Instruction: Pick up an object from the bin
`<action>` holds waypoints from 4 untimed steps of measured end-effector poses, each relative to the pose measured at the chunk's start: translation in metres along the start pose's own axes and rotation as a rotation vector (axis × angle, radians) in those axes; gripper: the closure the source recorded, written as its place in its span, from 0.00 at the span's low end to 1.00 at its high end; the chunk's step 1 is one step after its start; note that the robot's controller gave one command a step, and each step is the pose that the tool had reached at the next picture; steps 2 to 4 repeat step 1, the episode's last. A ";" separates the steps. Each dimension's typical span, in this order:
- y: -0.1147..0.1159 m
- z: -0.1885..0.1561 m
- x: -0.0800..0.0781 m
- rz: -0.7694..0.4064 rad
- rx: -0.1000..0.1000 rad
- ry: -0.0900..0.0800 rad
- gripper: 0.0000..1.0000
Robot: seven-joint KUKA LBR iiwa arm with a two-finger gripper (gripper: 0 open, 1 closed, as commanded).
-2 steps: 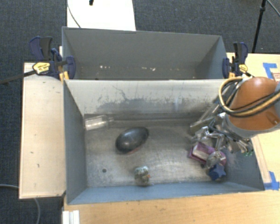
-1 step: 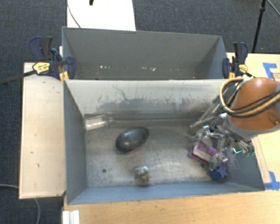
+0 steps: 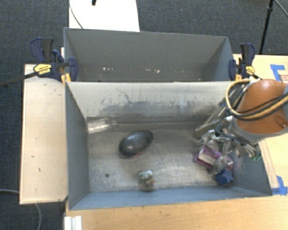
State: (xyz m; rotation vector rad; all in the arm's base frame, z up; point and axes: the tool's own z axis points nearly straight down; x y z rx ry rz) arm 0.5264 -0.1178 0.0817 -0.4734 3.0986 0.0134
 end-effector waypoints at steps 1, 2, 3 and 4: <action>-0.017 -0.142 -0.032 -0.448 0.010 0.003 1.00; -0.017 -0.142 -0.032 -0.448 0.010 0.003 1.00; -0.017 -0.142 -0.032 -0.448 0.010 0.003 1.00; -0.017 -0.142 -0.032 -0.448 0.010 0.003 1.00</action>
Offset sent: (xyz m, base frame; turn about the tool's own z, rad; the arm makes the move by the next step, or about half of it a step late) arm 0.0332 -0.0084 0.1399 -0.4495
